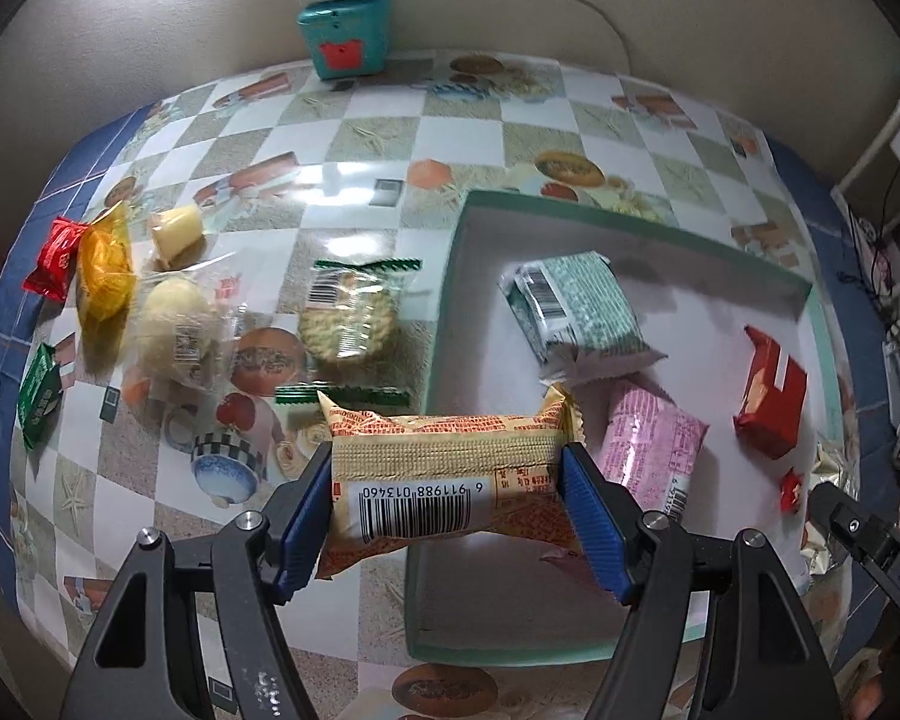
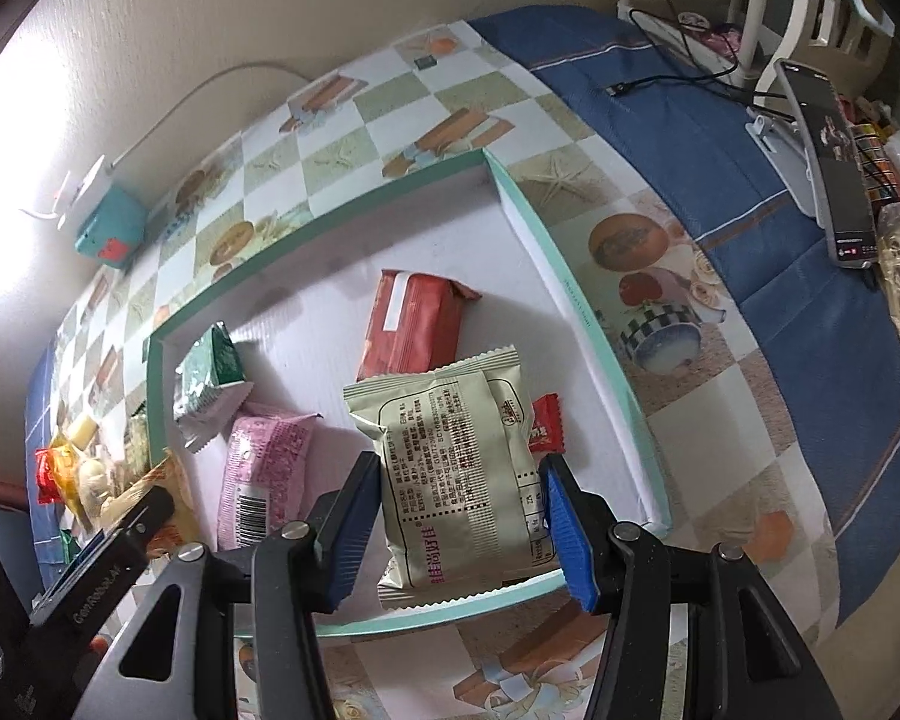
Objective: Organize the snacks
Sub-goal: 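Carry the cream bag and beige bread bag into the tray and open both tools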
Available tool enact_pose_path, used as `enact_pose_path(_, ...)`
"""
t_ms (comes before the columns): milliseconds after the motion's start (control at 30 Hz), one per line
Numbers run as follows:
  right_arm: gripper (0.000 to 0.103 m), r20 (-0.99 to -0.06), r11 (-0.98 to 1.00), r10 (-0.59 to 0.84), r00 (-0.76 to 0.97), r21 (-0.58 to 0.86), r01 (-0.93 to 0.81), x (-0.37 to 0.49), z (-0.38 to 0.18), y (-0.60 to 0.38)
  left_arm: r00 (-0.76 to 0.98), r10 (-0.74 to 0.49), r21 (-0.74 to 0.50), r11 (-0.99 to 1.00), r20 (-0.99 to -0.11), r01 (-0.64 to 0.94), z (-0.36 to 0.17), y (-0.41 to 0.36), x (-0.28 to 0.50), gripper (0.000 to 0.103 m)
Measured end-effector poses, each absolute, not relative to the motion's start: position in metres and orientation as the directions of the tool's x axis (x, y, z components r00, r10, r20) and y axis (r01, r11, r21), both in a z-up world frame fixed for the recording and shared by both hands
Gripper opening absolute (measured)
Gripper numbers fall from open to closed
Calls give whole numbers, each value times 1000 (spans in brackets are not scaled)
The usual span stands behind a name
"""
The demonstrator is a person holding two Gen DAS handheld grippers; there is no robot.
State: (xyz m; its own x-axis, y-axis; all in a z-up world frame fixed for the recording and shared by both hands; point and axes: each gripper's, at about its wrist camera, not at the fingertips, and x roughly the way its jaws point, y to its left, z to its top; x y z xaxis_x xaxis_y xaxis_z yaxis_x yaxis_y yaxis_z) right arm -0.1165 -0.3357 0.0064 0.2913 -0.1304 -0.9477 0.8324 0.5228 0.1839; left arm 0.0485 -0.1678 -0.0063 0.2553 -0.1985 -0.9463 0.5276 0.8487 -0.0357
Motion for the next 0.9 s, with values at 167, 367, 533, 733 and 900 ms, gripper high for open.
enact_pose_path(167, 57, -950, 530, -130, 283, 175, 830, -114, 8, -336, 274, -177, 3, 835, -945, 550, -9, -175, 43, 74)
enact_pose_path(367, 57, -951, 538, -131, 281, 170, 826, -112, 9, -336, 246, -195, -19, 817, -950, 576, -11, -179, 36, 74)
enact_pose_path(533, 57, -951, 539, -134, 280, 167, 825, -113, 9, -335, 215, -211, -40, 796, -954, 604, -14, -189, 28, 74)
enact_pose_path(733, 57, -957, 545, -120, 262, 157, 824, -110, 3, -335, 212, -199, -33, 799, -957, 601, -15, -190, 27, 74)
enact_pose_path(900, 57, -961, 555, -114, 251, 148, 819, -106, 0, -333, 189, -201, -56, 813, -961, 579, -16, -185, 33, 74)
